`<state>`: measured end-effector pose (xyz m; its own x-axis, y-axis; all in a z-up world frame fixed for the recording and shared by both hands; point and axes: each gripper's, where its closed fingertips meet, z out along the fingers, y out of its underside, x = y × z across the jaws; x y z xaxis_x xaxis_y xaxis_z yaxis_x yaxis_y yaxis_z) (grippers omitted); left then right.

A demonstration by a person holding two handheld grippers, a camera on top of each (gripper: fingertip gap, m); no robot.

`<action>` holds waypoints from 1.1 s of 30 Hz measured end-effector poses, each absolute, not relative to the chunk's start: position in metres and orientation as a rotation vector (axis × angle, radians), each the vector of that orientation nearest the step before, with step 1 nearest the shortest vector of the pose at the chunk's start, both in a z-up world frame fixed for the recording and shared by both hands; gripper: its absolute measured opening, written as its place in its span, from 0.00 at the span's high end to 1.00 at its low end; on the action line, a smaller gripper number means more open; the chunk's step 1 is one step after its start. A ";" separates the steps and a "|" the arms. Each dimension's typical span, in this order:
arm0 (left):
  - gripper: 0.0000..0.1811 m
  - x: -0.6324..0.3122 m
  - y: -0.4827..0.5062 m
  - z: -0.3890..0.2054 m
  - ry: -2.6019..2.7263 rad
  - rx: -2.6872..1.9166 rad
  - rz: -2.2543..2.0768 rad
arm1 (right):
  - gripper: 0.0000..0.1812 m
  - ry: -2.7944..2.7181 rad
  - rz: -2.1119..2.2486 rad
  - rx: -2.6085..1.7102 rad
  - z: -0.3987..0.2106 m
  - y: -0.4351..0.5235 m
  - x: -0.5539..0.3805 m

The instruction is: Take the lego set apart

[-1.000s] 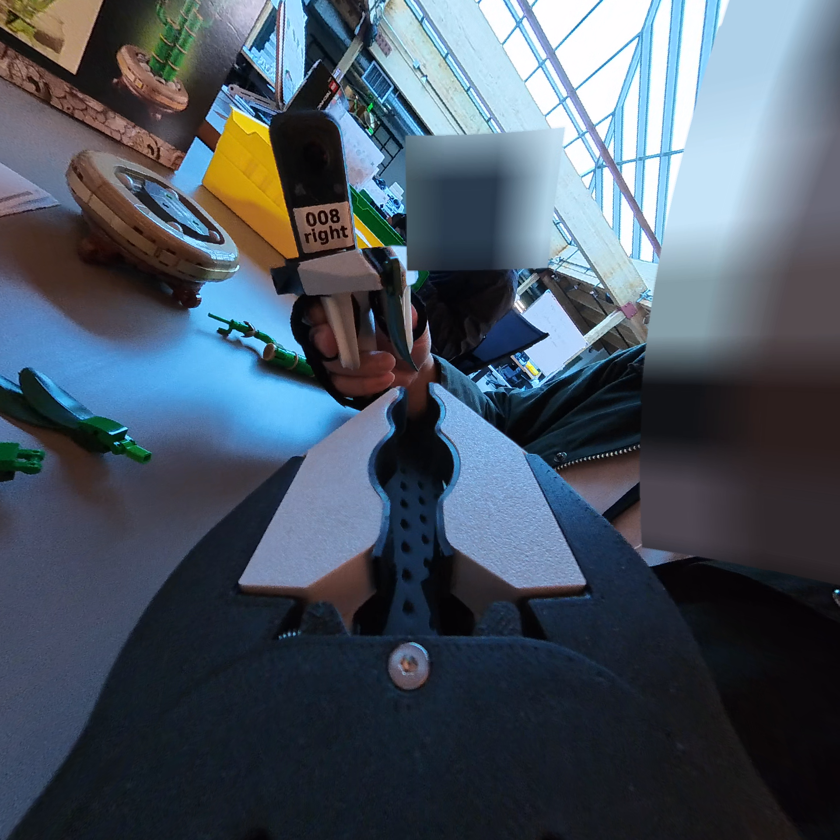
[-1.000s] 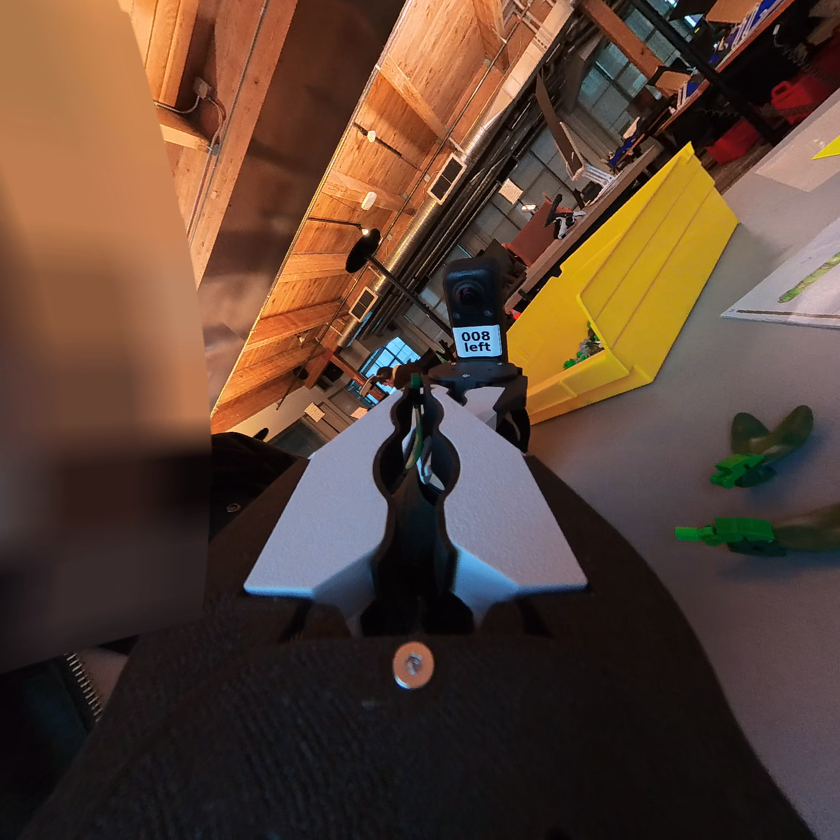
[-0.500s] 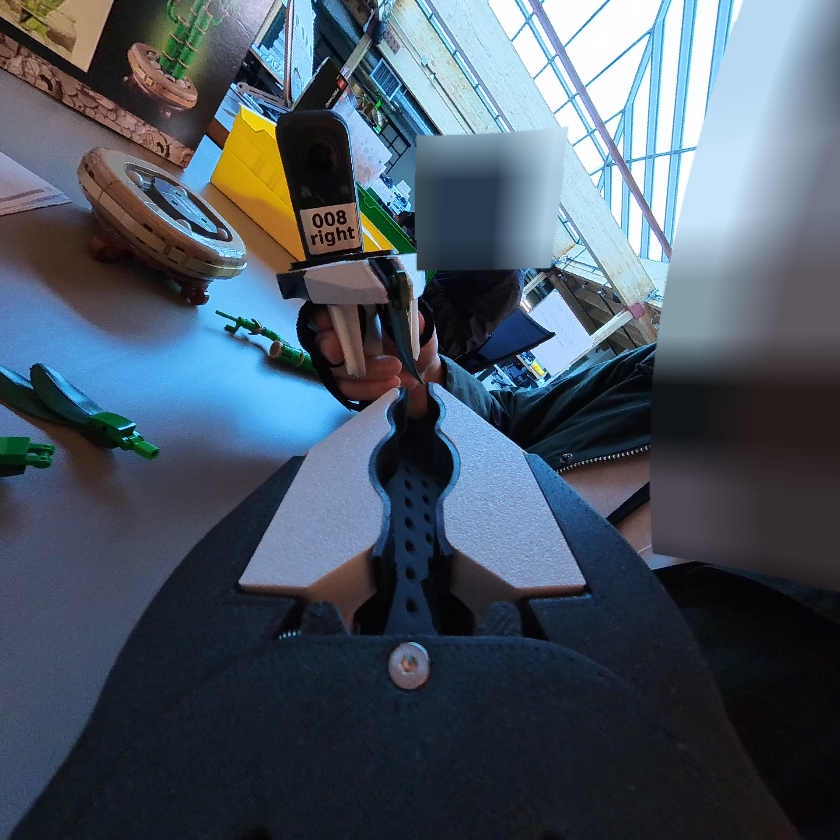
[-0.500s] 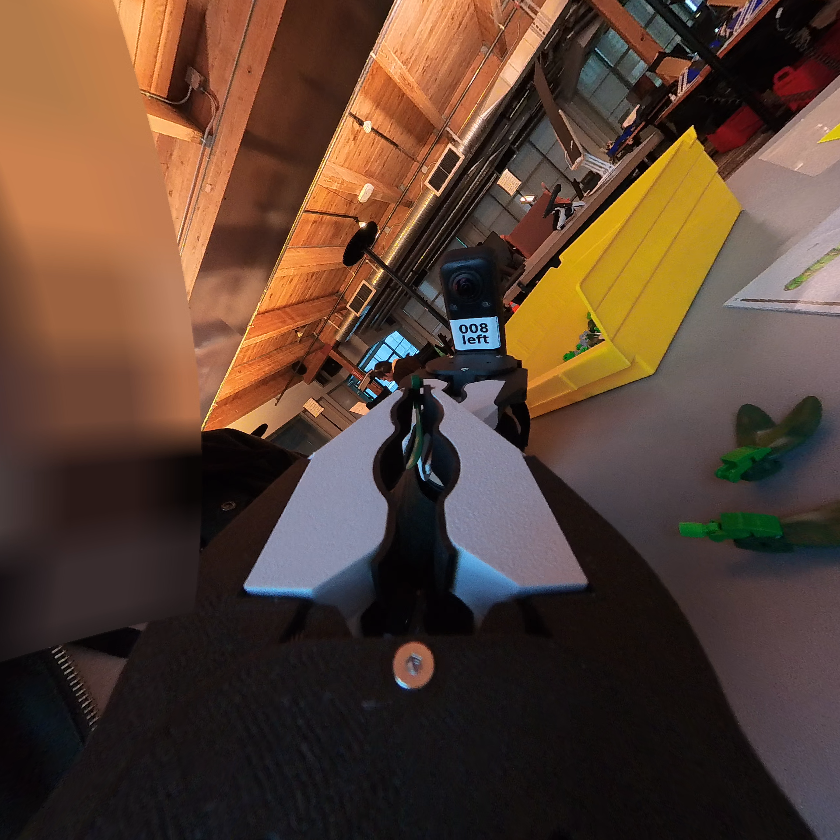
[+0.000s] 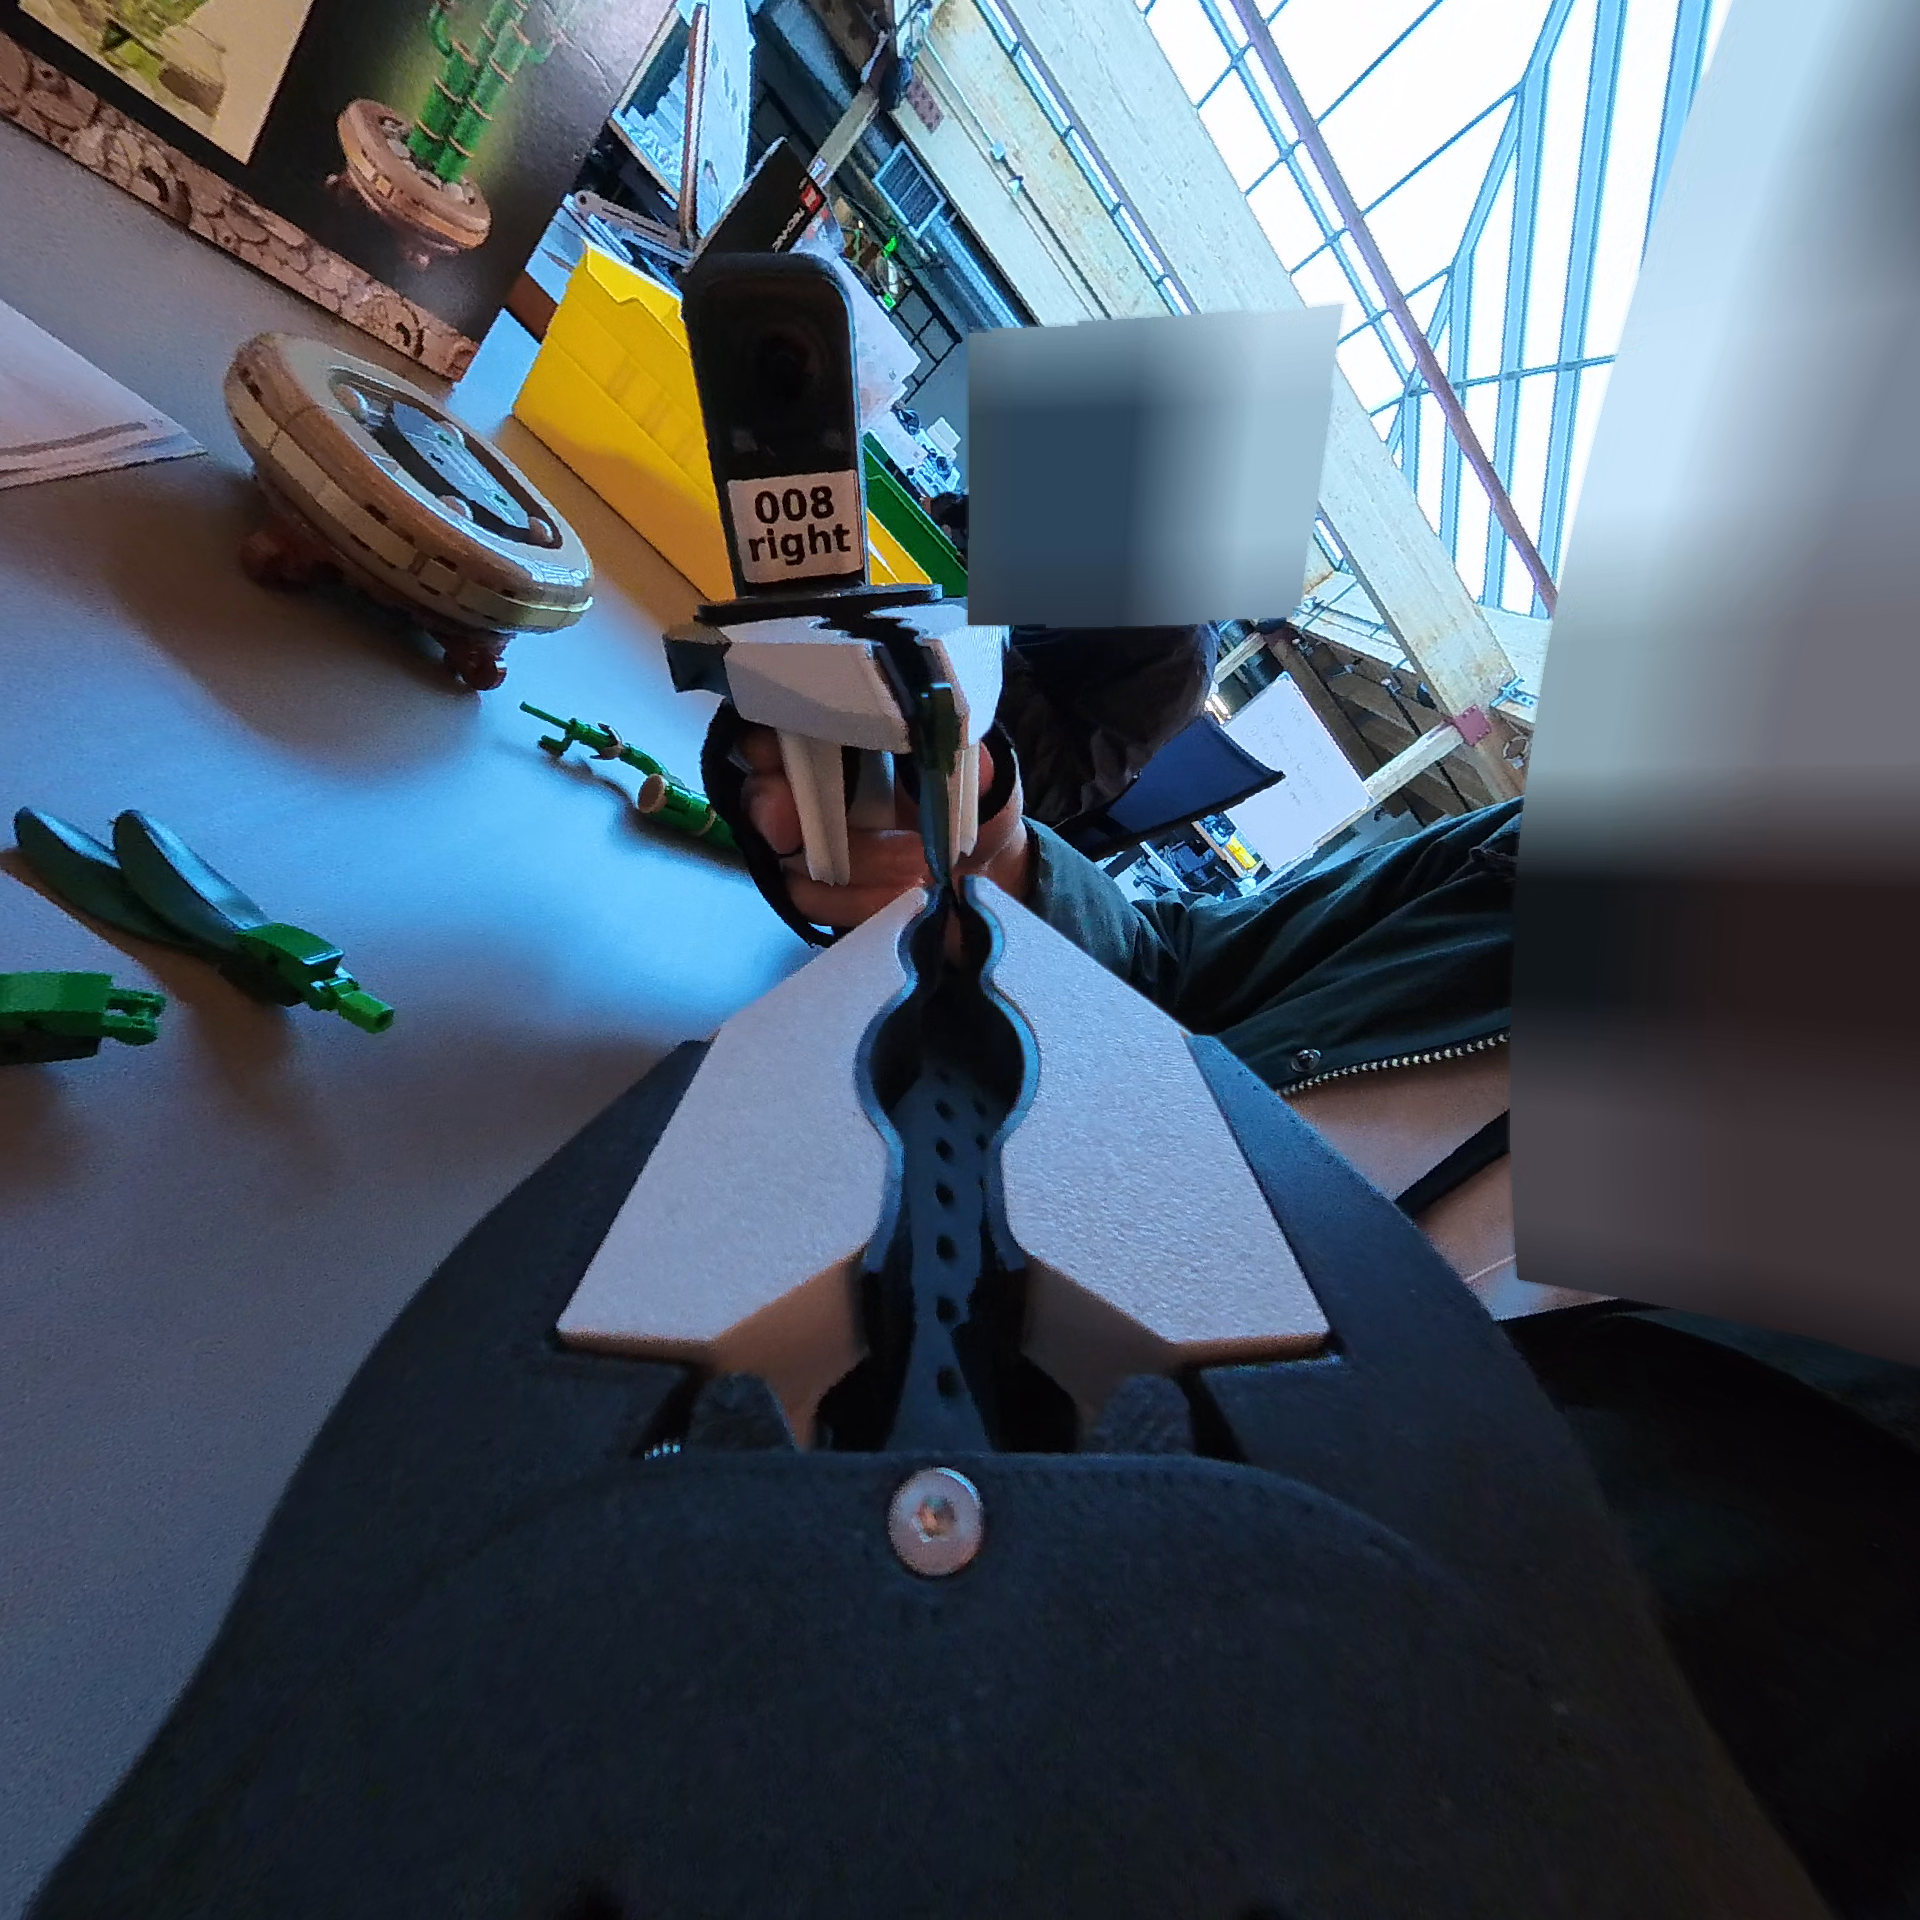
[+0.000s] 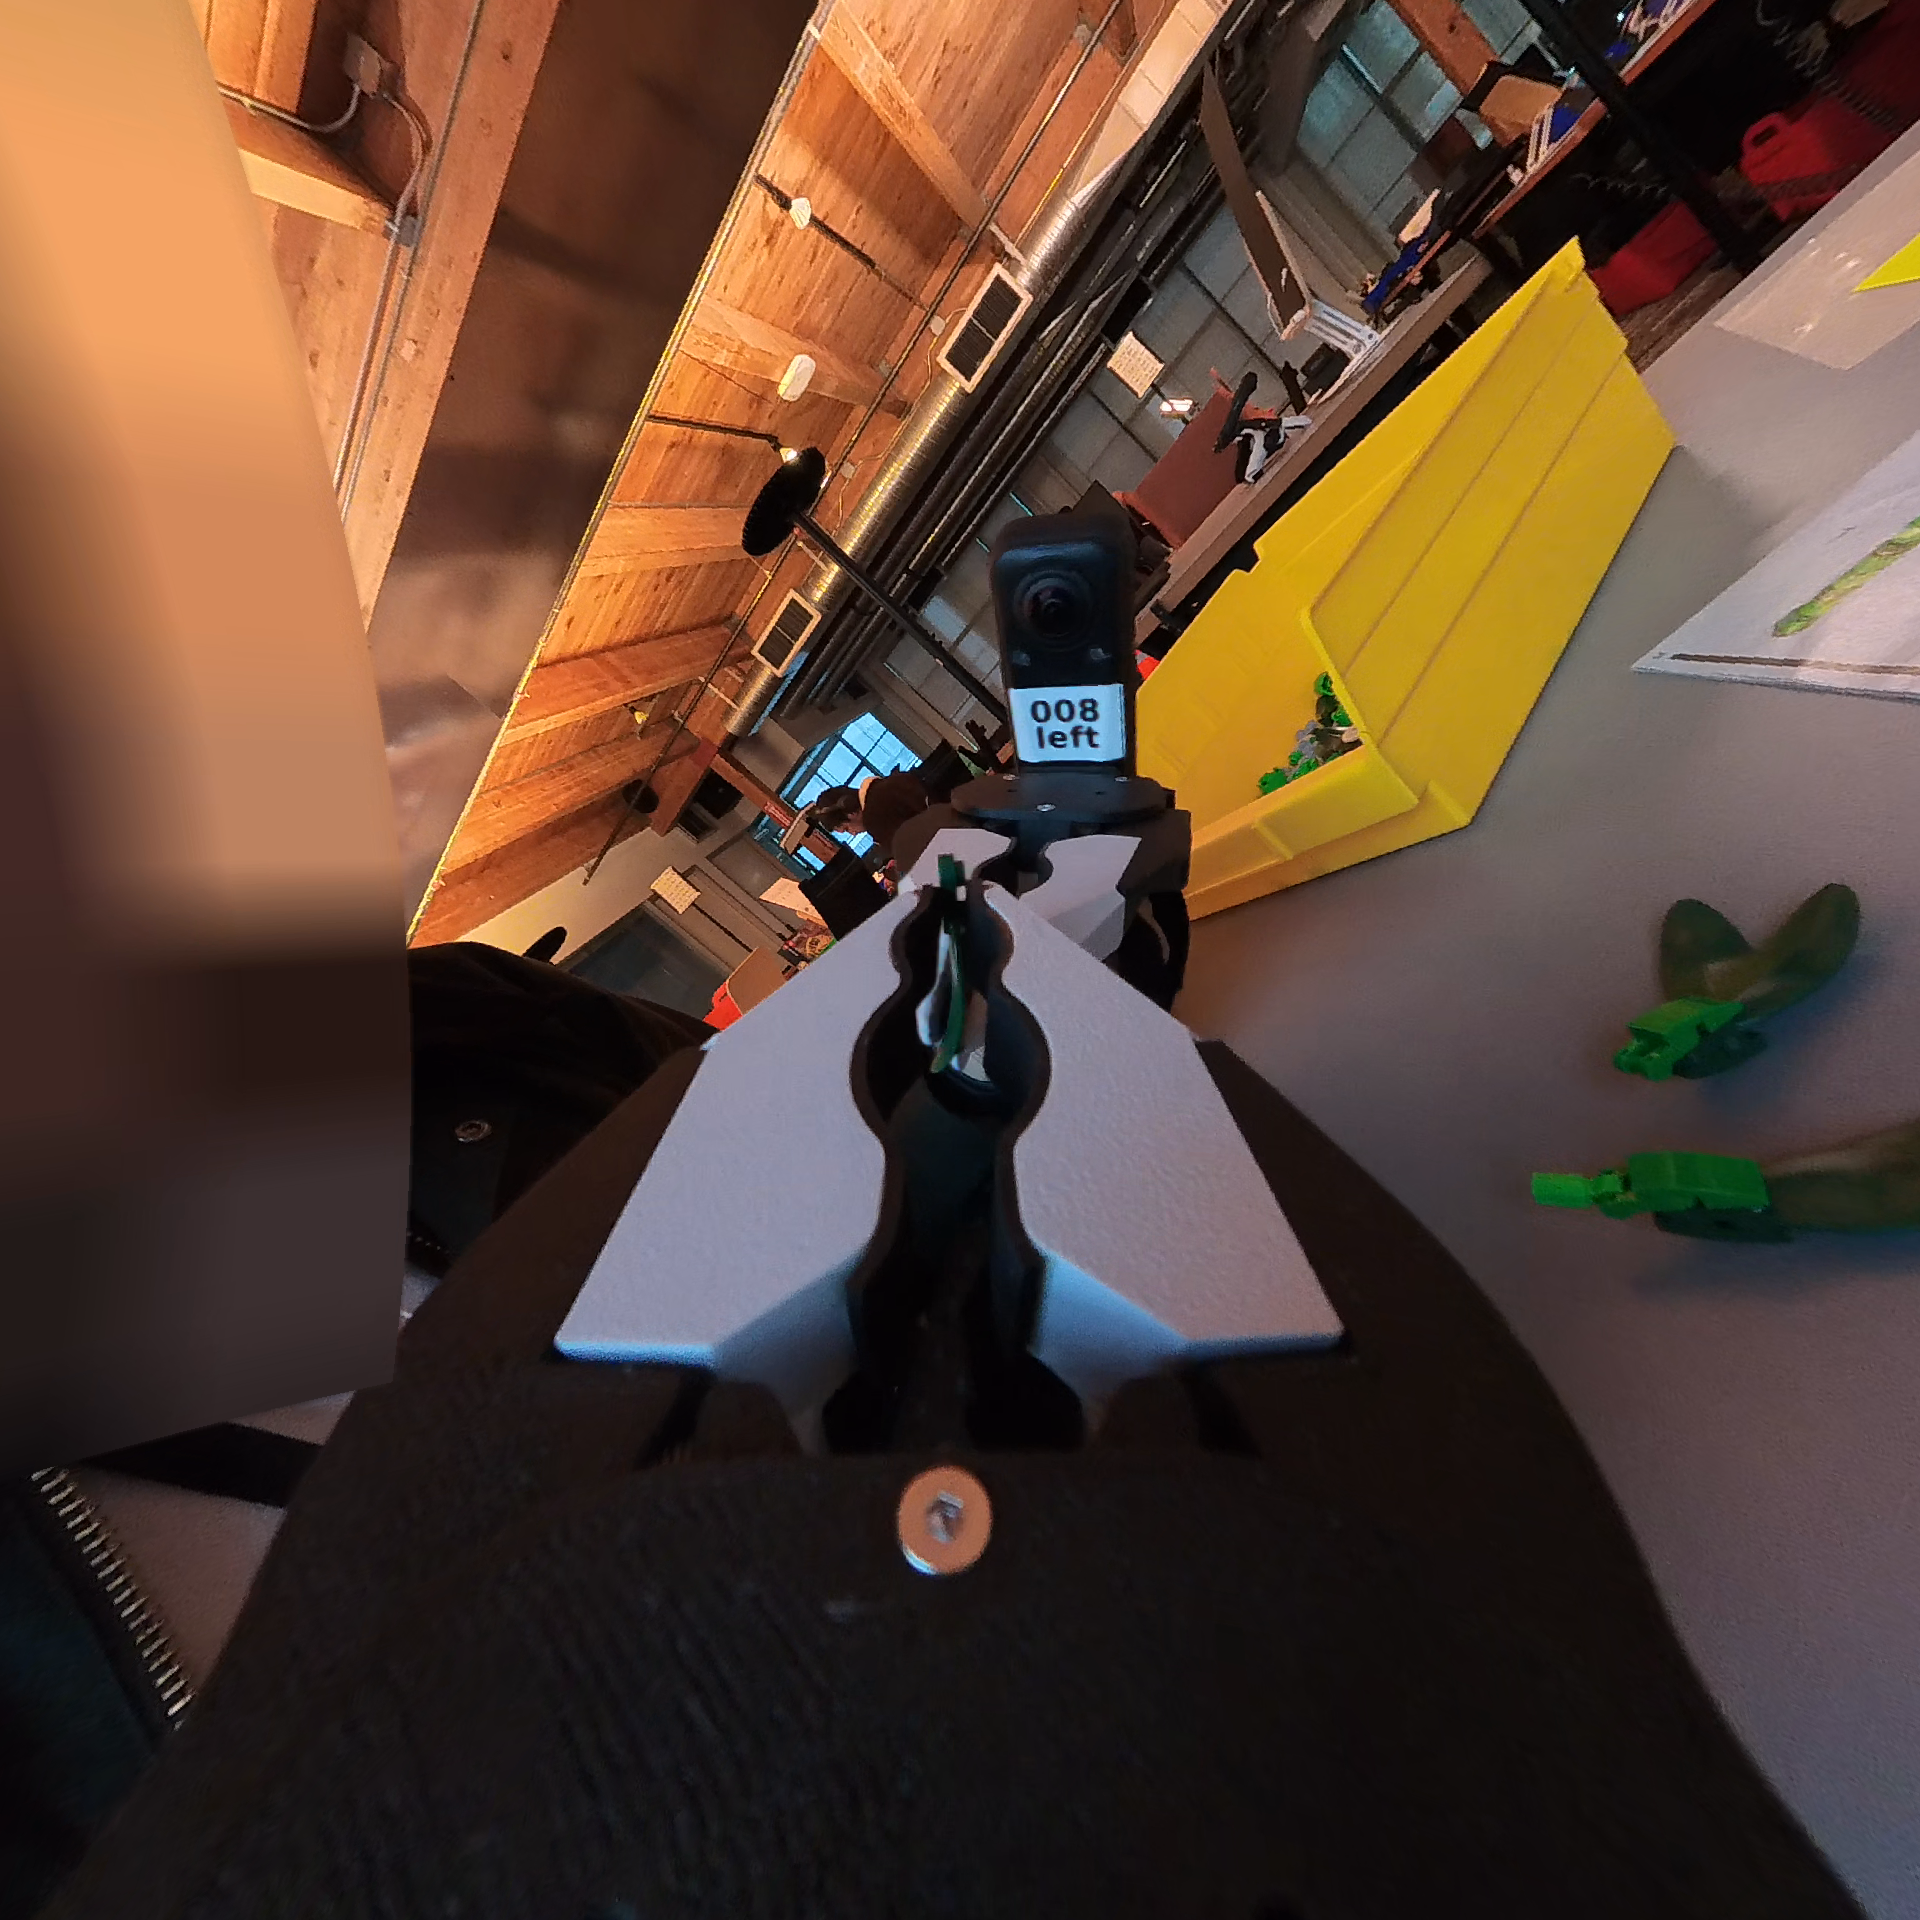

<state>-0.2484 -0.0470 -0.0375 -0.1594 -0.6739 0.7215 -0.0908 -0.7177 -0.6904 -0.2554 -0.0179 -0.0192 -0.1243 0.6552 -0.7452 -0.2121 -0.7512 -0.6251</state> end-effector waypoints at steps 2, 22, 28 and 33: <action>1.00 -0.249 -0.046 -0.039 0.870 -1.716 -1.903 | 0.98 -0.489 1.928 -1.573 -0.020 -0.017 -0.255; 1.00 -0.255 -0.046 -0.020 0.928 -1.539 -1.762 | 1.00 -0.707 1.744 -1.484 -0.009 -0.034 -0.263; 0.78 -0.254 -0.030 -0.027 0.826 -1.615 -1.707 | 1.00 -0.887 1.137 -1.362 -0.003 -0.026 -0.257; 0.84 -0.260 -0.030 -0.015 0.778 -1.546 -1.798 | 1.00 -1.129 0.214 -1.061 -0.003 -0.025 -0.256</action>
<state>-0.2602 -0.0304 -0.0147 -0.1081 -0.7812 0.6149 0.0865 -0.6235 -0.7770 -0.2562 -0.0248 -0.0031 0.4636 0.6237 0.6294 0.3496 0.5240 -0.7767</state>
